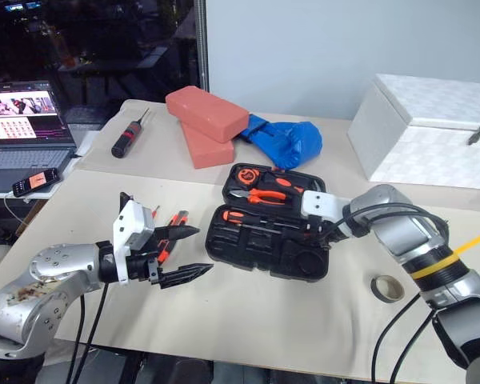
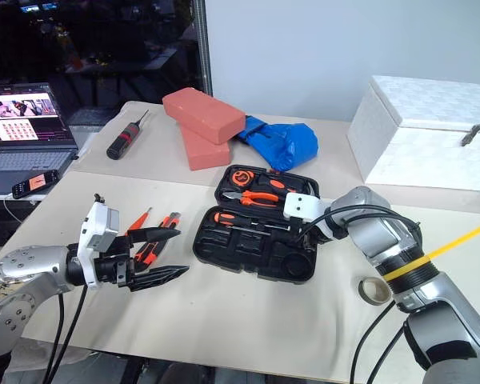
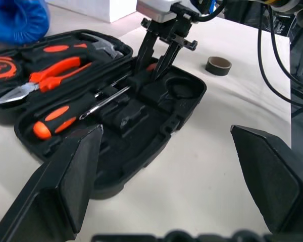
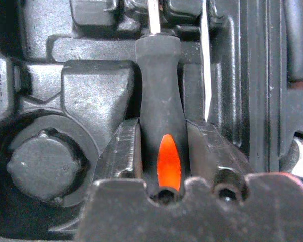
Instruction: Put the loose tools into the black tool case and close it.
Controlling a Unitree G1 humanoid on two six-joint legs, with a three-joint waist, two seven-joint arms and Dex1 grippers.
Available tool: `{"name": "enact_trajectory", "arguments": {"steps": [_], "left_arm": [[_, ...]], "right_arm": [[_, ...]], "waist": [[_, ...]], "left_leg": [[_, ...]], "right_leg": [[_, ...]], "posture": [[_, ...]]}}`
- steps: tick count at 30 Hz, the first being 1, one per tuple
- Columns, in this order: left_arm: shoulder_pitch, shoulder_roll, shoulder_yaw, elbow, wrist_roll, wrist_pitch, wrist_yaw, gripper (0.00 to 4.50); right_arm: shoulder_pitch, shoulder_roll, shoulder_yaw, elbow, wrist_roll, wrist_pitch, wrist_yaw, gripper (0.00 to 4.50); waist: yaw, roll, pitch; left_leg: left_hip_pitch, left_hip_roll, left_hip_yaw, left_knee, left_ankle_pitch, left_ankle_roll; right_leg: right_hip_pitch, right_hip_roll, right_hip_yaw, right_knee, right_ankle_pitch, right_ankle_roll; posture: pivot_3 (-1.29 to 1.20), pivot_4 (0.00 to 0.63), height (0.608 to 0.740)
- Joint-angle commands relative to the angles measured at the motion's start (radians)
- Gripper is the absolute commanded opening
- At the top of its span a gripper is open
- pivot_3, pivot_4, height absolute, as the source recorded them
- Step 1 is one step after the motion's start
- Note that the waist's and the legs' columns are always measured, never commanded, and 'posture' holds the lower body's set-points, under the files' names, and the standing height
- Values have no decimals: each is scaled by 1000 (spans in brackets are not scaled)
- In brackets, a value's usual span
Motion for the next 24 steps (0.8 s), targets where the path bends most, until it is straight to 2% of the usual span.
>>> {"name": "enact_trajectory", "arguments": {"steps": [1,3,6,10,13,17,20,24], "left_arm": [[-5,8,0,-1,1,-28,-6,4363],[2,8,5,4,2,-31,-7,4363],[16,5,10,6,3,-39,-8,4363],[27,-1,4,7,8,-52,-2,4363],[30,-5,5,13,11,-59,4,4363],[27,-7,2,26,20,-68,9,4363],[24,-6,2,35,21,-70,8,4363],[42,0,14,52,43,-91,1,4363]], "right_arm": [[18,23,-13,3,13,14,8,3166],[17,21,-63,-38,51,26,22,3632],[31,13,-155,-107,149,52,60,3632],[79,43,-297,-123,288,44,46,2591],[150,98,-407,-184,395,84,-21,1488],[260,195,-443,-232,335,-6,-230,104],[322,244,-422,-235,281,-65,-340,43],[408,290,-292,-186,144,-152,-448,43]], "waist": [[-1,-2,-1],[-5,-4,-2],[-9,-3,-2],[-5,-2,-1],[-3,-2,-1],[-2,-2,-1],[-3,-2,-1],[-4,-2,-2]], "left_leg": [[0,0,0,0,0,0],[0,1,0,0,0,0],[0,1,1,0,0,0],[0,2,0,-1,0,0],[-1,2,0,-1,0,0],[-1,2,0,-1,0,0],[-1,1,1,-1,0,0],[0,2,1,-1,0,0]], "right_leg": [[0,0,0,0,0,0],[1,1,0,0,0,-1],[-1,1,1,0,0,-1],[-2,2,1,1,-1,-2],[-2,2,1,1,-1,-2],[-1,2,1,1,-1,-2],[-2,1,1,1,-1,-2],[-2,2,1,1,-1,-2]], "posture": [[0,150,740],[0,150,740],[0,150,740],[0,150,740],[0,150,740],[0,150,740],[0,150,740],[0,150,740]]}}
